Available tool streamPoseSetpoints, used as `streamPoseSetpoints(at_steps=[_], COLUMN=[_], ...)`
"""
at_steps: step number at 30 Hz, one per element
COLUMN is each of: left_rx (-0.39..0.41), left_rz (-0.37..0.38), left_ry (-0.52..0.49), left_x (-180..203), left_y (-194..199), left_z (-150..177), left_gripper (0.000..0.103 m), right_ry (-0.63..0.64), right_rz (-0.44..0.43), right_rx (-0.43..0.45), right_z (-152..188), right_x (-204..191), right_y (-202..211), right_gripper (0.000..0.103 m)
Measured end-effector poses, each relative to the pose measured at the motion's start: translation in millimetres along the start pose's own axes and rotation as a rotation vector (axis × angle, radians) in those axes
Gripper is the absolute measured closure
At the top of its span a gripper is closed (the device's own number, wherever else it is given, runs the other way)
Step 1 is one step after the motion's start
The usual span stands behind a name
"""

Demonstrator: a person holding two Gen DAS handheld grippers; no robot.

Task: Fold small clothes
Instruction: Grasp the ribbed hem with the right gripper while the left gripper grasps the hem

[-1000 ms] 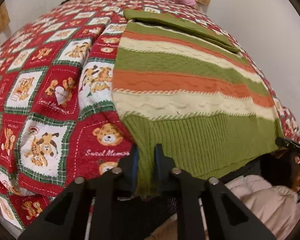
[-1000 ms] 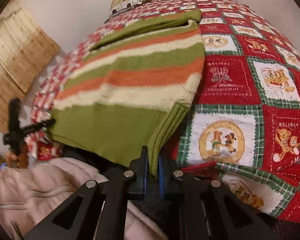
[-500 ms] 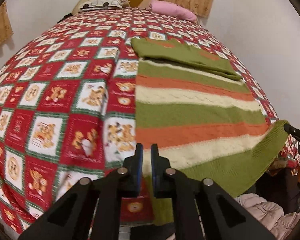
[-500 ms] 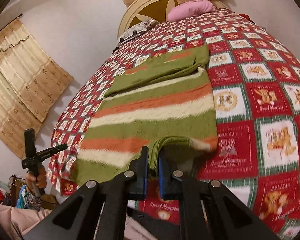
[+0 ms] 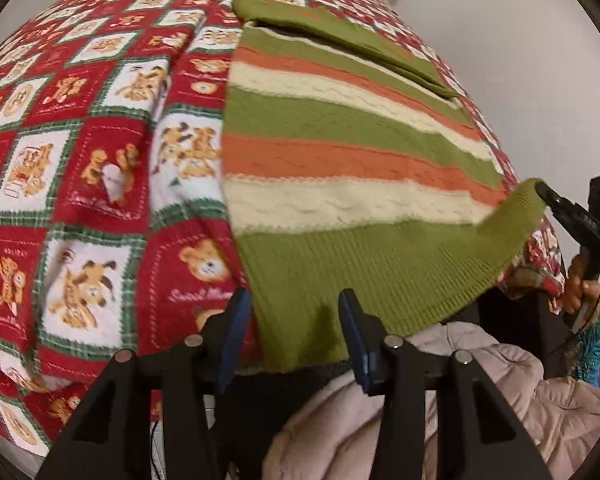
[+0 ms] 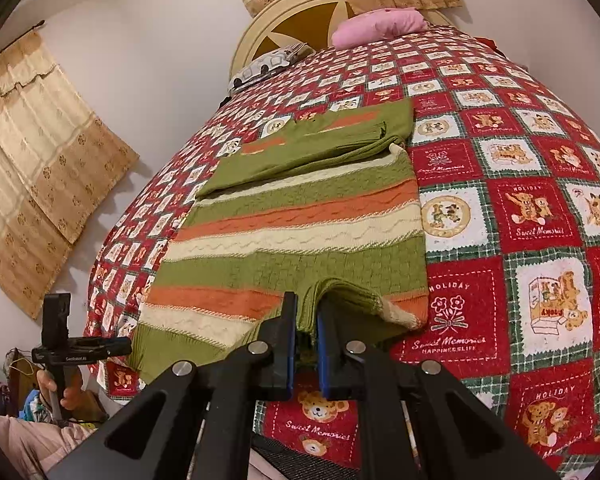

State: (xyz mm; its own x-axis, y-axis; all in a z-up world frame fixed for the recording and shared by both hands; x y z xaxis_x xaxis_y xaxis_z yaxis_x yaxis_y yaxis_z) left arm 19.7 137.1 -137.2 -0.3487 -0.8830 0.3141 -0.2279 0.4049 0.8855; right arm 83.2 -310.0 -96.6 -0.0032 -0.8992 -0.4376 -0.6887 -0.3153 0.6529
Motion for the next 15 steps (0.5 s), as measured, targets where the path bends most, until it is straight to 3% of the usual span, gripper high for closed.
streamPoseSetpoints(at_steps=[3,6,8,9,10,15], left_rx=[-0.014,-0.045,-0.043,-0.043,-0.042,-0.044], left_rz=[-0.061,-0.028,-0.016,-0.054,-0.089,-0.054], left_ry=[-0.003,0.035,0.033,0.008,-0.007,0.037], left_x=[-1.6,-1.8,3.6,5.9,3.9,-4.0], left_y=[-7.4,-15.6,-16.8,-17.2,-17.9,-16.2], left_z=[3.8,10.0,12.7,13.3,12.1,-3.7], left_gripper=[0.056,0.056,0.069,0.084,0.092,0.096], right_ry=[-0.022,-0.029,-0.034,-0.038,-0.045,-0.057], right_rz=[-0.006,-0.005,-0.002,-0.002,-0.004,-0.021], right_rx=[0.004,0.004,0.0,-0.002,-0.003,0.006], right_z=[1.7,5.3,7.4,8.1,8.4,1.3], right_x=[5.2,8.8,12.1,13.3,14.7,15.2], right_y=[-0.3,-0.9,-2.0,-2.2,-2.5,-2.2], right_gripper=[0.095,0.095,0.095,0.095,0.095,0.095])
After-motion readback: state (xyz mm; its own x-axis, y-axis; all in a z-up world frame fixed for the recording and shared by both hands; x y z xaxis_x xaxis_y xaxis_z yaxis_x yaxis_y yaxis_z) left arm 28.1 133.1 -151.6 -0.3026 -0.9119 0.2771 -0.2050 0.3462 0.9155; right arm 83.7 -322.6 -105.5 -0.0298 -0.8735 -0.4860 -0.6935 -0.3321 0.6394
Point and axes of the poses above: each gripper's, at about its wrist camera, not at the fingertips, and y roughly against the way its jaws point, x to its right, z to its underside, the point moved 7 cm from there along -y, roughly the way its jaws point, and after that the axes turned 1 degree about -z, right-handed, at the moved point
